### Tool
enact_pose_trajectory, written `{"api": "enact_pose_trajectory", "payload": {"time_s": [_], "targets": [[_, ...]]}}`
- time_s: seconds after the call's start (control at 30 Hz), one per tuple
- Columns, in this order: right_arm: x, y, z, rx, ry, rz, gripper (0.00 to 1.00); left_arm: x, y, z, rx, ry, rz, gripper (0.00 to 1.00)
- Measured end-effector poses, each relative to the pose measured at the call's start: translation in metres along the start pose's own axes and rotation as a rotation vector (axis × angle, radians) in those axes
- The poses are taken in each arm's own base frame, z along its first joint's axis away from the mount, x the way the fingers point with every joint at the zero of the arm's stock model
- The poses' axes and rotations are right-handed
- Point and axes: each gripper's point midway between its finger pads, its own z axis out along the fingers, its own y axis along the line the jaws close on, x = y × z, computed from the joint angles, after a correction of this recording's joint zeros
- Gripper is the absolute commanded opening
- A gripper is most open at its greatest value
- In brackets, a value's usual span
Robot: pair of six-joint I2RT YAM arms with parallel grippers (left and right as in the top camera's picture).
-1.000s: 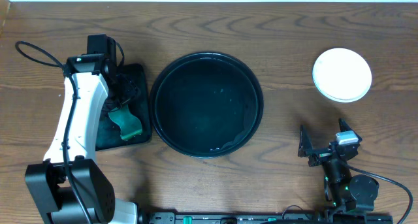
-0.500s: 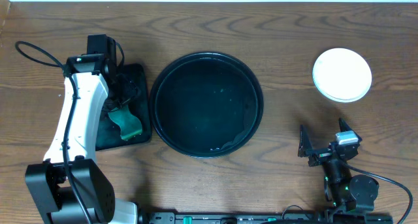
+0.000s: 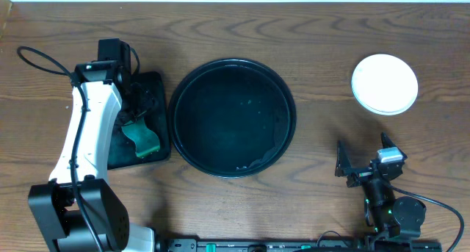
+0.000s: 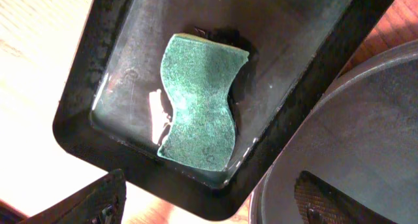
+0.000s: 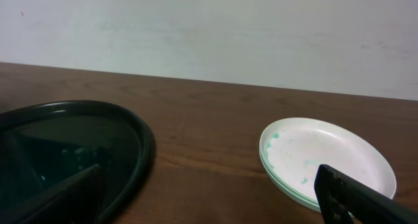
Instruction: Clean dirty plates on tray and stack at the side
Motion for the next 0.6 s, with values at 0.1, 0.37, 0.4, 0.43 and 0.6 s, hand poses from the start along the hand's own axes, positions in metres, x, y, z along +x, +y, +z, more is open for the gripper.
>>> {"api": "enact_pose_trajectory", "payload": {"time_s": [0.1,0.37,0.4,0.43,0.6], "targets": [[0.000,0.000,0.000,0.000,0.000,0.000,0.99,-0.002,-0.001,0.000,0.002,-0.011,-0.001,0.82],[0.000,0.000,0.000,0.002,0.000,0.000,0.99,-0.043,-0.024,-0.050,0.178,-0.279,-0.030,0.83],[0.000,0.000,0.000,0.003,0.000,0.000,0.99,-0.046,-0.025,-0.060,0.202,-0.315,-0.034,0.82],[0.000,0.000,0.000,0.003,0.000,0.000,0.99,-0.051,-0.026,-0.073,0.236,-0.367,-0.041,0.83],[0.000,-0.001,0.000,0.003,0.000,0.000,0.99,-0.064,-0.025,-0.137,0.397,-0.622,-0.076,0.82]]}}
